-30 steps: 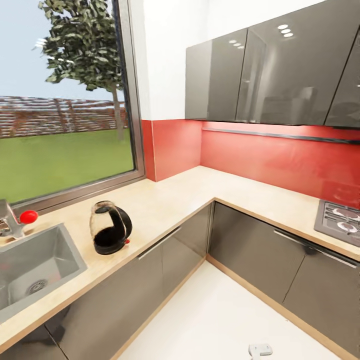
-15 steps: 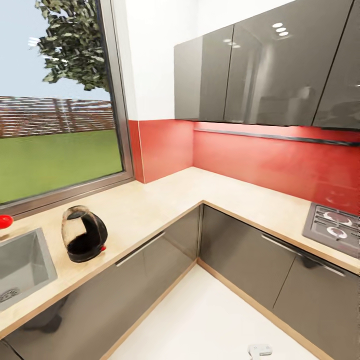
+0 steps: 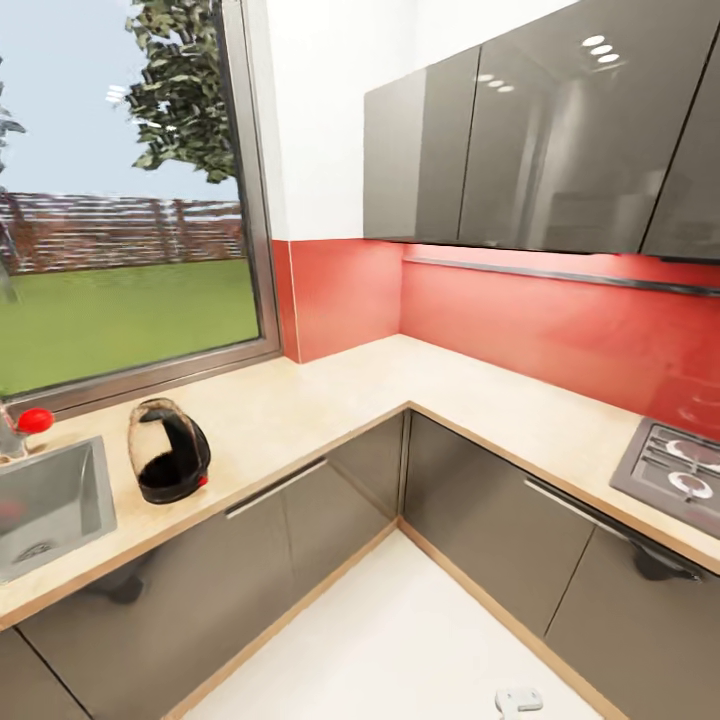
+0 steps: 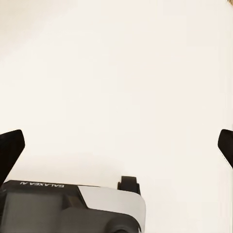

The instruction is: Set up a coffee station on the kitchen countertop: keep the coffee maker on the countertop, move the bottle of coffee from the kitchen shelf to the counter next to the coffee maker, place a paper coffee filter on top of the coffee maker, put the saucer next to the coffee maker with the coffee cup on the saucer, and place the electric kettle next to the coffee maker.

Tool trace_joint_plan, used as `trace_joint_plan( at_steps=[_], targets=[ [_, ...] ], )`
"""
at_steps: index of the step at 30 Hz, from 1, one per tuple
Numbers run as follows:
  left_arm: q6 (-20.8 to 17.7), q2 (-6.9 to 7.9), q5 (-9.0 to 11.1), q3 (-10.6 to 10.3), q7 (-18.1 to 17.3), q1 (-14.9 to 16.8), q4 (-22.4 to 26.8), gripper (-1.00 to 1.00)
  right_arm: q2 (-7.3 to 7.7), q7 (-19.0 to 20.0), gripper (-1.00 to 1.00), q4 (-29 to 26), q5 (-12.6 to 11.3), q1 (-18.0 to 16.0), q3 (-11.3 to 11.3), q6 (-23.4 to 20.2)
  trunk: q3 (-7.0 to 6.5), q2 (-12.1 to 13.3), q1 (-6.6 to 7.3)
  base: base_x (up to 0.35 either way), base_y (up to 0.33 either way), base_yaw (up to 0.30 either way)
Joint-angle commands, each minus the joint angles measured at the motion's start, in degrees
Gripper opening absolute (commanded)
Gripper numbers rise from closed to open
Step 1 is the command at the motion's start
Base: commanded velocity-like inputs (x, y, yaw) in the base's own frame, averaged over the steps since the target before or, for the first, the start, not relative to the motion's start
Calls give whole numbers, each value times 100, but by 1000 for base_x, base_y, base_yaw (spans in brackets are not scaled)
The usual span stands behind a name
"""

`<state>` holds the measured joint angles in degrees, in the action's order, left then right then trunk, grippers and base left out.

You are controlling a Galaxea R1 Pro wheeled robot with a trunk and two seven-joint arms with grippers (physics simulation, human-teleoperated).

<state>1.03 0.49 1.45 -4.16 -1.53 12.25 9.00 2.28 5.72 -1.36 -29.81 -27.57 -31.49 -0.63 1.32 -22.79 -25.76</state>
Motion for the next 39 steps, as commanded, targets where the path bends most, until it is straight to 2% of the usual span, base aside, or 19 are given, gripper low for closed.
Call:
trace_joint_plan(
  at_steps=[1,20,39],
  targets=[
    [11,3,14,-41,-5,6,-3,100,2,17,100,-5,-60,-3,-48,-7,13,-13,-2,-107,-293,278],
    [11,3,22,-41,0,6,4,100,-8,17,100,-5,-60,-3,-47,-7,13,-13,-2,-12,-280,278],
    [37,3,22,-33,-3,-2,-3,100,-8,17,100,-5,-60,-3,-46,-7,13,-13,-2,0,-10,278]
  ],
)
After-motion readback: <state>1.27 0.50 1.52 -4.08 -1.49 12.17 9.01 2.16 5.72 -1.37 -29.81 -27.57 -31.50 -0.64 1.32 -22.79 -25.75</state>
